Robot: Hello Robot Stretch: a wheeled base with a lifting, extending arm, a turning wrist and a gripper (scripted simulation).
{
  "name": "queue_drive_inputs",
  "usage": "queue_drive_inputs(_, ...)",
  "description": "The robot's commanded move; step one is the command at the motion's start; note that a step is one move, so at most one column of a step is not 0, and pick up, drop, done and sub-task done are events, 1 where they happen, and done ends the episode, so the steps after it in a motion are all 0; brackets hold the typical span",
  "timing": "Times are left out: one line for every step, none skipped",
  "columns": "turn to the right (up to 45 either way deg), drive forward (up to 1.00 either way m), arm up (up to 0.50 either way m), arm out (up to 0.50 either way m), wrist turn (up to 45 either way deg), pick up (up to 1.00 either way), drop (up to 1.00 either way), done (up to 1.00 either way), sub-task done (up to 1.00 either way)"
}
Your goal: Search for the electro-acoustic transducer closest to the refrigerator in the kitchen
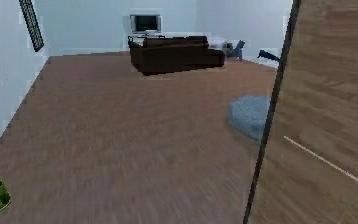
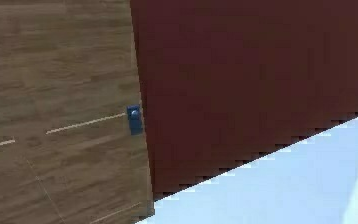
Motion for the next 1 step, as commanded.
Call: queue_drive_inputs(0.0,1.0,0.0,0.0,0.0,0.0,0.0,0.0,0.0)
